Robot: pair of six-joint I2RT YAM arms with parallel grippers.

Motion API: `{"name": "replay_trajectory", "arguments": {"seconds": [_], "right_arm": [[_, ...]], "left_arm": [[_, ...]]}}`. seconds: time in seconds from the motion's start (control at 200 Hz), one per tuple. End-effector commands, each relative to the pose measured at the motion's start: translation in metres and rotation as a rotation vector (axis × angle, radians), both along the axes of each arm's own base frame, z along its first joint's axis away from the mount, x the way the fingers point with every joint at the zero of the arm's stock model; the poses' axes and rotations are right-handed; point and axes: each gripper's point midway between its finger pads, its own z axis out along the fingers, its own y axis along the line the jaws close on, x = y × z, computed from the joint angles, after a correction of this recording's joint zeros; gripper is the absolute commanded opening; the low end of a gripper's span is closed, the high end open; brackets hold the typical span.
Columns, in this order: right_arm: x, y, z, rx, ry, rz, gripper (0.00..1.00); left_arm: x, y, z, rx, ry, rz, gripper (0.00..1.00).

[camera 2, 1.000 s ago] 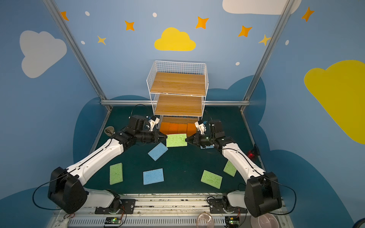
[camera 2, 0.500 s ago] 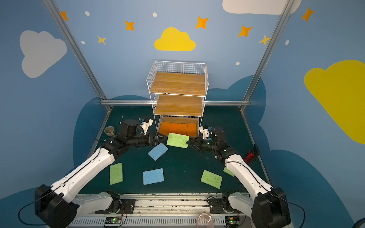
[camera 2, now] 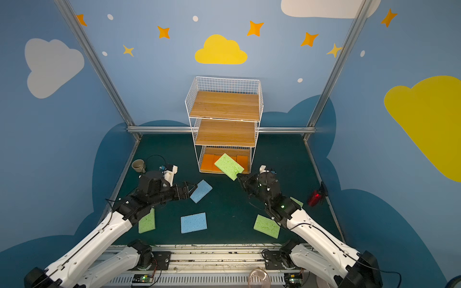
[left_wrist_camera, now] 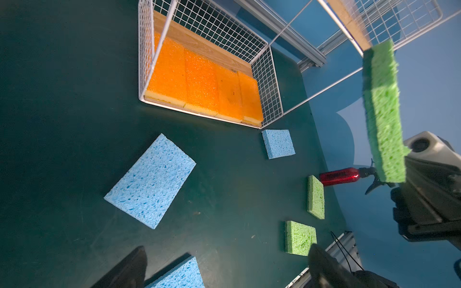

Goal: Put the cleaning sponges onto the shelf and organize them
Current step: 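Lift the green sponge with the right gripper to the middle shelf while left withdraws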

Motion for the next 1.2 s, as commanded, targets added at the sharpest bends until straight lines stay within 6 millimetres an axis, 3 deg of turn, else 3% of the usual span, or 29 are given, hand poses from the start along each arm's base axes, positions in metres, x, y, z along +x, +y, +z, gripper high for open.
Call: {"name": "replay_trajectory", "arguments": {"seconds": [0.0,0.25,0.591,0.786,0.956,1.191], "right_arm": [[0.020,-0.008,0.026,0.066,-0.020,-0.177,0.00],[0.041,-0.006,0.049,0.096,-0.005,-0.368,0.00],[0.069,-0.019,0.063,0.147,0.024,-0.621,0.00],[0.081,-0.028,0.059,0.190,0.031,-0.730,0.00],[0.097,-0.020,0.047,0.212,0.064,-0.774,0.00],[0.109,-0.026,0.043,0.214,0.042,-0.854,0.00]], "left_arm": [[0.001,0.004,0.001,-0.022,-0.012,0.019,0.99],[-0.001,0.005,-0.012,-0.053,0.001,0.032,0.99],[-0.002,0.007,-0.019,-0.065,0.002,0.052,0.99],[-0.005,0.006,-0.024,-0.084,0.025,0.057,0.99],[-0.008,0.004,-0.026,-0.088,0.049,0.043,0.99],[-0.014,0.000,-0.012,-0.086,0.049,-0.005,0.99]]}}
